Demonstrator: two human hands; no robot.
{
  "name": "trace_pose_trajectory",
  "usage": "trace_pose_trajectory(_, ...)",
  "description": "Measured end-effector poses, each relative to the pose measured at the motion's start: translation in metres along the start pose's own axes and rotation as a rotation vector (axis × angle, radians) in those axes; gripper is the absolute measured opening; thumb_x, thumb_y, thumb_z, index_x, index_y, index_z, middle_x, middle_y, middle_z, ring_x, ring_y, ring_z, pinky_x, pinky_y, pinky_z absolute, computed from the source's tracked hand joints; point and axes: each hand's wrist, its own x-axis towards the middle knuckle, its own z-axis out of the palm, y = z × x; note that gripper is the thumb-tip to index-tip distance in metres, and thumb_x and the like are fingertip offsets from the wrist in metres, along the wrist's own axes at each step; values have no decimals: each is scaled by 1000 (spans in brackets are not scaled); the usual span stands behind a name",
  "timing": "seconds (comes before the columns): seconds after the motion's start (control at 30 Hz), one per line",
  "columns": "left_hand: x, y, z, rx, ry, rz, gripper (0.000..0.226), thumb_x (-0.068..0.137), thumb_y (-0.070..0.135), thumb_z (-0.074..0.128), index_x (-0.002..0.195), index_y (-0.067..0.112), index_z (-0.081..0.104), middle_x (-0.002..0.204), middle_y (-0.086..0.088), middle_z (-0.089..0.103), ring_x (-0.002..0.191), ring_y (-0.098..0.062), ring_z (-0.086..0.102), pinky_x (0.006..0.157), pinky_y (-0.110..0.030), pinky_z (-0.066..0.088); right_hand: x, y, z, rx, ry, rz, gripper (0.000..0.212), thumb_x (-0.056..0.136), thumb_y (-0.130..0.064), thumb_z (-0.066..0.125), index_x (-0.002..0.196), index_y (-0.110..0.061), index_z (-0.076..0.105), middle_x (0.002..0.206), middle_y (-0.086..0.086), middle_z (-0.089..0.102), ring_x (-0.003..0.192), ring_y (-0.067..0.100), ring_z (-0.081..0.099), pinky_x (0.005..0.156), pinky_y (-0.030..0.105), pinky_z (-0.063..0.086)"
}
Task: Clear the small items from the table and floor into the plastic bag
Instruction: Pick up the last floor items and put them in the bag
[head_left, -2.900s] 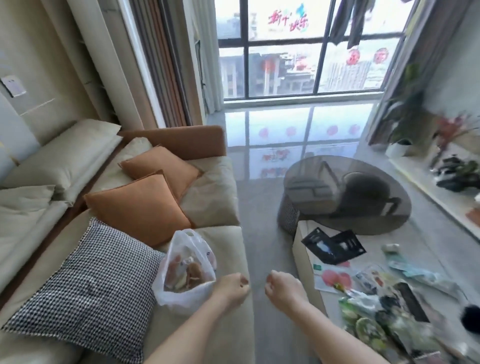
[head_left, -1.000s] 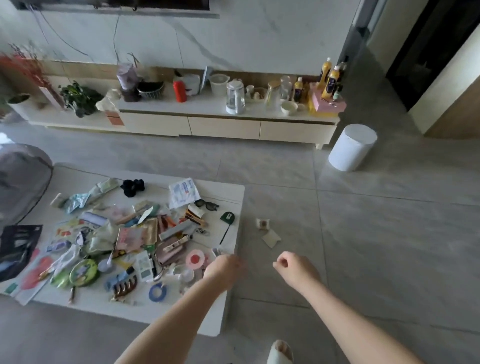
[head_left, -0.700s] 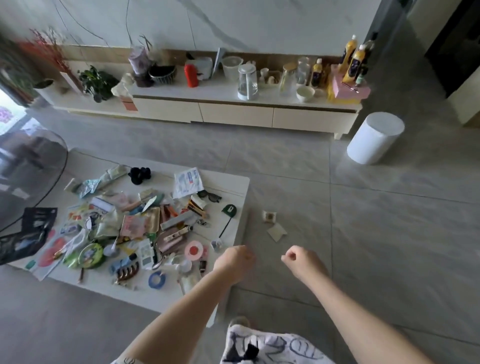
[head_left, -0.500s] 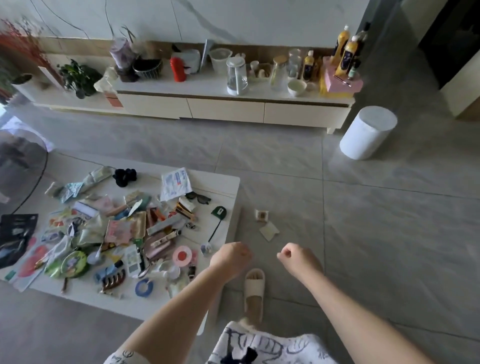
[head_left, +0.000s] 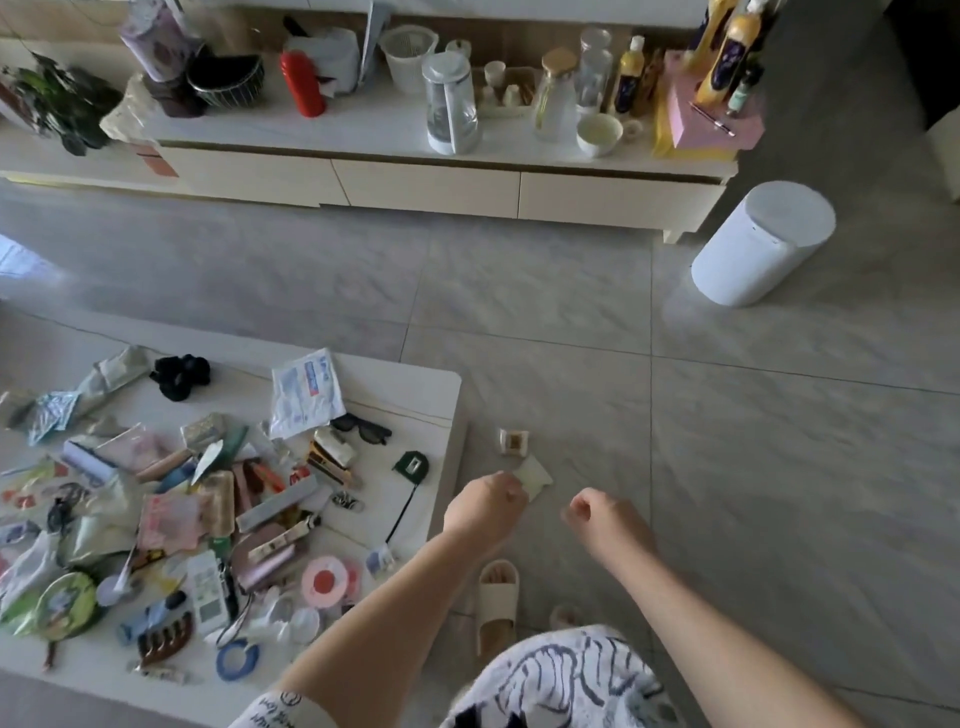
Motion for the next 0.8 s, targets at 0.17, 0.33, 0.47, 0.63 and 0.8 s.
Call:
trace_pose_trajectory(0.17,65,0,11,-59,22,-99,35,92,32,45,126,26,55,121,-3,63,109,-25,58,85,-31,49,75,-10,2,7,-127,16,17,92,-40,50,83,-25,53,101,3,68,96,24,62,70,28,42)
trace_pose_trajectory(0.33,136,-7,33,-93,37,-228,33,92,30,41,121,25,57,118,-1,65,107,-24,59,86,-32,50,158,0,22,-35,-232,24,18,90,-40,48,87,-25,58,100,3,67,95,24,62,71,28,42)
trace_pose_trajectory(0.47,190,-15,52,-109,30,-300,32,91,32,44,120,28,57,118,3,64,106,-21,60,84,-29,50,218,15,40,-95,-276,20,20,89,-36,47,91,-22,61,98,2,67,94,25,62,66,26,38)
trace_pose_trajectory(0.63,253,-38,75,-92,4,-340,32,93,33,42,121,29,56,121,5,61,108,-20,60,86,-28,48,288,39,73,-148,-262,-20,18,92,-38,50,88,-23,59,102,0,66,97,23,60,66,25,36)
trace_pose_trajectory(0.8,318,-74,107,-55,-50,-380,33,93,41,41,119,31,57,119,8,63,105,-17,62,85,-25,47,348,66,124,-238,-277,-36,15,91,-37,50,82,-25,53,104,0,66,98,23,62,66,26,40)
